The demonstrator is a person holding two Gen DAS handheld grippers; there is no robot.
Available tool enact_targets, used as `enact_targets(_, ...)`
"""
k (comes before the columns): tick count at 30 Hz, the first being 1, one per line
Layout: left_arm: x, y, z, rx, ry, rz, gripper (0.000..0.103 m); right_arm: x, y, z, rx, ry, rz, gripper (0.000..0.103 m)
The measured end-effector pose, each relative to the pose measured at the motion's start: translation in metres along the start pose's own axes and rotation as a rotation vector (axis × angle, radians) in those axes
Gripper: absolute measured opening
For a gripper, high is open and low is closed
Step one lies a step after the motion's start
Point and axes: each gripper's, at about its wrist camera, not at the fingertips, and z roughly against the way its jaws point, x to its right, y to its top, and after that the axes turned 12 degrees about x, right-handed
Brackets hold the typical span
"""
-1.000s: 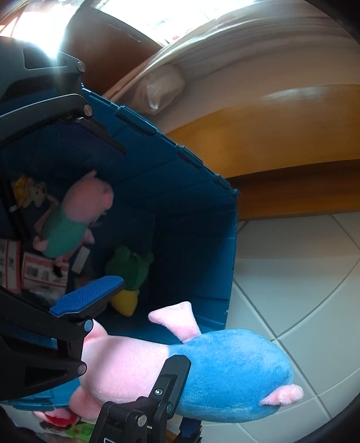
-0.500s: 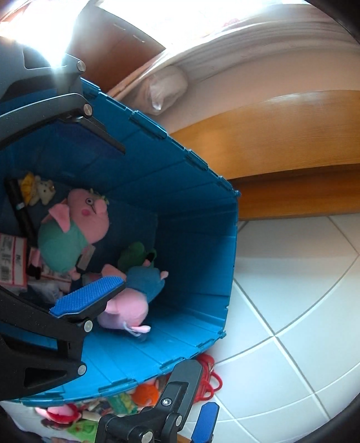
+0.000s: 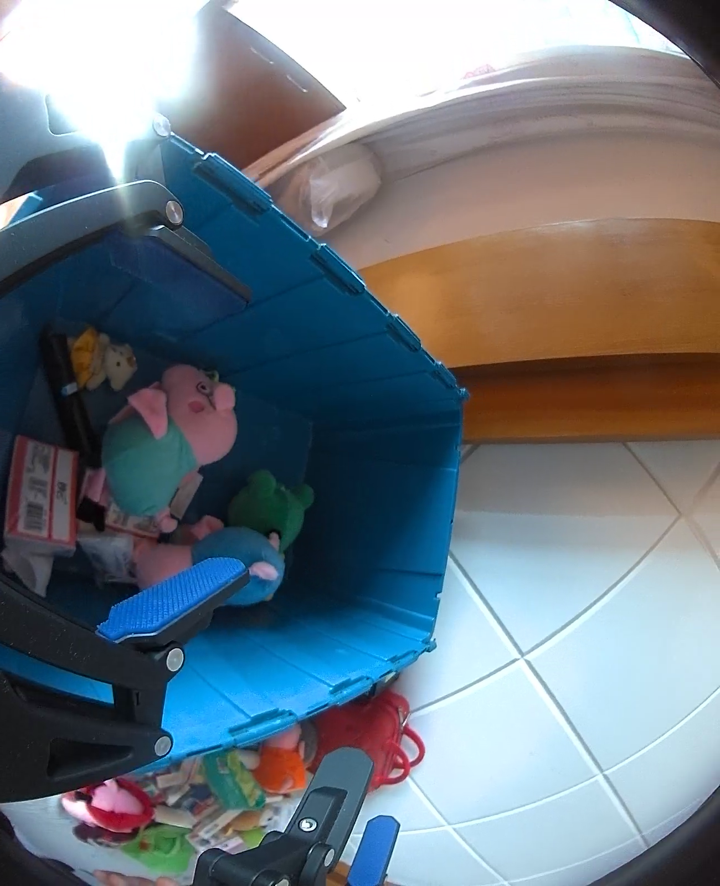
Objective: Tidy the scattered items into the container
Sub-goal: 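Move both tools back over the pile toward the red plush toy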
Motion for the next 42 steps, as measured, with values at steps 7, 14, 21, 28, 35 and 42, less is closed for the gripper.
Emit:
enact_targets(7,0.024,-0.018,0.036,0.06,-0.009,0.008,0.096,0.039,-0.042,0.051,0.038,-0.039,-0.071,0.103)
enact_targets(14,0.07,-0.032,0.067,0.11,-0.036,0.007,0.102,0.093,-0.086,0.104,0.06,-0.105,-0.156,0.103)
enact_targets(21,0.15,-0.04,0.095,0.125,-0.113,-0.03,0.102,0.168,-0.13,0.158,0.05,-0.193,-0.209,0.103)
enact_targets(28,0.24,-0.061,0.122,0.106,-0.174,-0.058,0.102,0.255,-0.185,0.215,0.023,-0.261,-0.273,0.103)
enact_targets(35,0.32,-0.104,0.126,0.027,-0.212,-0.094,0.102,0.336,-0.248,0.262,-0.042,-0.355,-0.346,0.103)
enact_targets(42,0.362,-0.137,0.111,-0.051,-0.237,-0.16,0.102,0.386,-0.305,0.294,-0.09,-0.458,-0.448,0.103)
